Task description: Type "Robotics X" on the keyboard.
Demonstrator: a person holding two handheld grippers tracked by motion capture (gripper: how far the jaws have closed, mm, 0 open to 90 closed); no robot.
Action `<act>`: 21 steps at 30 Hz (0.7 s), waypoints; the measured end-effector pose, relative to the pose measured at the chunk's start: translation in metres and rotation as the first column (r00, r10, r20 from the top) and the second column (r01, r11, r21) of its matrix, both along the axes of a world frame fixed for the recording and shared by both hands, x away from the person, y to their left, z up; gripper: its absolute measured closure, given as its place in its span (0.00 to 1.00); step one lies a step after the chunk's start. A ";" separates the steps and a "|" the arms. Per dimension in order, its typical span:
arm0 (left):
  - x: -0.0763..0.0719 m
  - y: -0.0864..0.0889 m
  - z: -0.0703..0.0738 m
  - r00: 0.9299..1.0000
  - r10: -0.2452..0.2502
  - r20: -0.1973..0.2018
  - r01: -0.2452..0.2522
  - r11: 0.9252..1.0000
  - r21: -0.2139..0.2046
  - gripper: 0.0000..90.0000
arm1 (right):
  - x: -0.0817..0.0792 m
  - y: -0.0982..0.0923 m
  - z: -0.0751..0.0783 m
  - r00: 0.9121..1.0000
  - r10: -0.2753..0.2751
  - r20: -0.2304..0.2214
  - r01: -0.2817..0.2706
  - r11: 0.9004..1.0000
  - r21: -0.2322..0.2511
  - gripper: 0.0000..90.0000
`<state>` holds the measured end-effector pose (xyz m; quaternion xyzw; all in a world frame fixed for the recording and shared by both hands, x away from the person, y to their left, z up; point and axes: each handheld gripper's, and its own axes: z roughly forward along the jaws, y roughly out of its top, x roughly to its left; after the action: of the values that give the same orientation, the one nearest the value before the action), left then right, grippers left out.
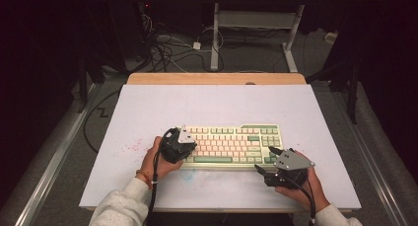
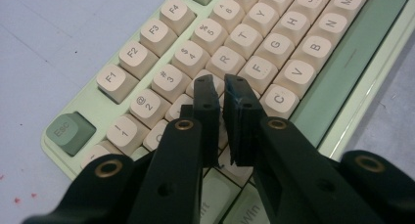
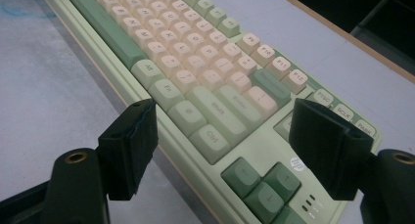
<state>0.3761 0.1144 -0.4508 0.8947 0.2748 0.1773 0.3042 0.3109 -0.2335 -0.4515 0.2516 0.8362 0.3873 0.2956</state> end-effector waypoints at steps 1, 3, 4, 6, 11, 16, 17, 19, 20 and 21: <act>0.000 0.000 0.000 1.000 0.002 0.000 -0.002 1.000 -0.003 0.91 | 0.000 0.000 0.000 1.000 0.000 0.000 0.000 1.000 0.000 0.30; 0.001 0.001 0.000 1.000 0.004 0.000 -0.004 1.000 -0.004 0.91 | 0.000 0.000 0.000 1.000 0.001 -0.001 -0.001 1.000 -0.002 0.30; 0.001 0.001 0.000 1.000 0.006 0.000 -0.006 1.000 -0.006 0.91 | 0.000 0.000 0.000 1.000 0.000 -0.002 0.000 1.000 -0.001 0.30; 0.001 0.001 0.000 1.000 0.006 0.000 -0.006 1.000 -0.005 0.91 | 0.000 0.000 0.000 1.000 0.001 -0.002 -0.001 1.000 -0.001 0.30; 0.000 0.001 0.000 1.000 0.007 0.004 -0.007 1.000 -0.004 0.91 | -0.001 0.001 0.000 1.000 0.001 -0.003 -0.001 1.000 -0.005 0.30; 0.001 0.002 0.000 1.000 0.011 0.008 -0.011 1.000 -0.001 0.91 | 0.000 0.001 -0.001 1.000 0.002 -0.005 -0.002 1.000 -0.008 0.30; 0.001 0.001 -0.001 1.000 0.014 -0.003 -0.014 1.000 0.003 0.91 | -0.001 0.001 -0.001 1.000 0.003 -0.005 -0.003 1.000 -0.009 0.30; 0.001 0.000 -0.005 1.000 0.014 -0.005 -0.014 1.000 0.002 0.94 | -0.001 0.002 -0.001 1.000 0.006 -0.005 -0.006 1.000 -0.012 0.30; 0.001 0.000 -0.004 1.000 0.015 -0.006 -0.015 1.000 0.004 0.96 | -0.001 0.002 -0.001 1.000 0.006 -0.005 -0.006 1.000 -0.013 0.30; 0.001 -0.001 -0.004 1.000 0.015 -0.005 -0.015 1.000 0.010 0.95 | -0.001 0.002 -0.001 1.000 0.003 0.000 -0.003 1.000 -0.012 0.30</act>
<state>0.3773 0.1139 -0.4544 0.8945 0.2814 0.1788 0.2978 0.3101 -0.2316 -0.4522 0.2486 0.8389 0.3827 0.2966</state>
